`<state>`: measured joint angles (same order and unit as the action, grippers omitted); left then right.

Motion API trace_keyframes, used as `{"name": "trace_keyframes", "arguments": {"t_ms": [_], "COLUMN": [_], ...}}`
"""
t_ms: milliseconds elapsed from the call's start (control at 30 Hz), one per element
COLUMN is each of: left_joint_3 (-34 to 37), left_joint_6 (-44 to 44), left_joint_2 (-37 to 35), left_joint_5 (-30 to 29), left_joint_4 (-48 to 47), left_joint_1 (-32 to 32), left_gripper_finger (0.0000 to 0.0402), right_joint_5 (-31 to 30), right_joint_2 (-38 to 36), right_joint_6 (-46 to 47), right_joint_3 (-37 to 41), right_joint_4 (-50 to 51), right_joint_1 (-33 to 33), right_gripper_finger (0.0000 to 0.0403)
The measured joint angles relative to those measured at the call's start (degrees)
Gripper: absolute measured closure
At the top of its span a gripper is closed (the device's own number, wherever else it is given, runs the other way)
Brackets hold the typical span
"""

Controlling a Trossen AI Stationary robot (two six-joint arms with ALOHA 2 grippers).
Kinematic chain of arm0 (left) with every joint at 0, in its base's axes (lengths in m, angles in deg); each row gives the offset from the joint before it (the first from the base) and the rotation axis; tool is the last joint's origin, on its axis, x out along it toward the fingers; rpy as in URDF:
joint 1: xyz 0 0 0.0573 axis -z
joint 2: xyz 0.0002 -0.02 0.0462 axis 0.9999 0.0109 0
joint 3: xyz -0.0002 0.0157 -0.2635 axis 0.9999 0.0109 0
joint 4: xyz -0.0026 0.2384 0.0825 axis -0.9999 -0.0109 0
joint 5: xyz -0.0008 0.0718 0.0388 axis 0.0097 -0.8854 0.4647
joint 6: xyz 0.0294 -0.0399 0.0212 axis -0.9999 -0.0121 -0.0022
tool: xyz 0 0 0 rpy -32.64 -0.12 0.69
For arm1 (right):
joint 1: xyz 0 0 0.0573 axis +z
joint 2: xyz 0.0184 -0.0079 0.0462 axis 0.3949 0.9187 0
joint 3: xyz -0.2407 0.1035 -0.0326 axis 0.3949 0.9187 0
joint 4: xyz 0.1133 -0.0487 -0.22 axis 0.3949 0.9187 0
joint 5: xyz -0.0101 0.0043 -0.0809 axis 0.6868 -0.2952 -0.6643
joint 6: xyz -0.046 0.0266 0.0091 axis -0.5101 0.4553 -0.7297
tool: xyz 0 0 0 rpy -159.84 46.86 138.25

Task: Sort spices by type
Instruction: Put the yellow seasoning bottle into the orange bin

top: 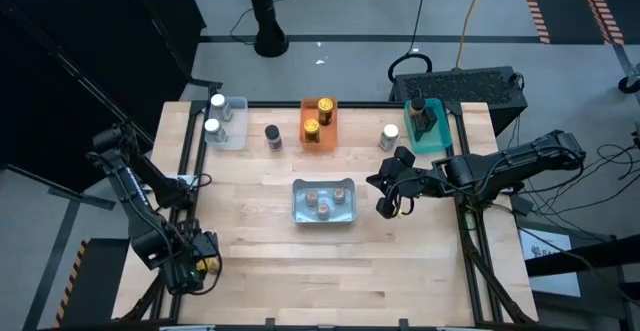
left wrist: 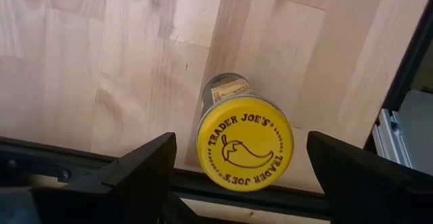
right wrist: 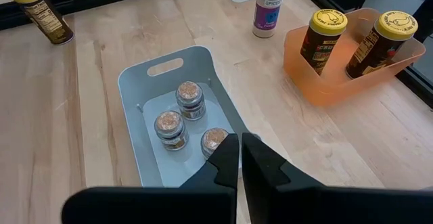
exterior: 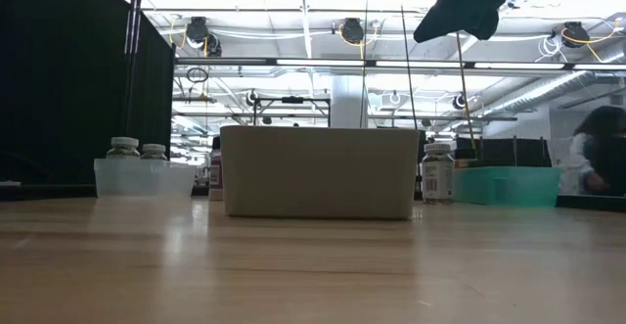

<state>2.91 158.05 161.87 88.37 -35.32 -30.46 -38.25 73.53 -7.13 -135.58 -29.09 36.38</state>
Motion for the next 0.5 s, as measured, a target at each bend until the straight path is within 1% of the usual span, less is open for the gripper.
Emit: {"name": "trace_keyframes", "arguments": {"t_ms": [400, 500], "left_joint_3": [0.0, 0.0], "left_joint_6": [-1.44, -1.42], "left_joint_2": [4.47, 5.11], "left_joint_5": [-0.25, 1.0], "left_joint_4": [0.07, 0.12], "left_joint_1": [0.0, 0.0], "left_gripper_finger": [0.0064, 0.0064], "right_joint_5": [0.0, 0.0], "right_joint_2": [0.0, 0.0], "right_joint_6": [-0.22, -0.22], "right_joint_3": [0.0, 0.0], "right_joint_4": [0.0, 0.0], "right_joint_1": [0.0, -0.01], "right_gripper_finger": [0.0403, 0.0403]}}
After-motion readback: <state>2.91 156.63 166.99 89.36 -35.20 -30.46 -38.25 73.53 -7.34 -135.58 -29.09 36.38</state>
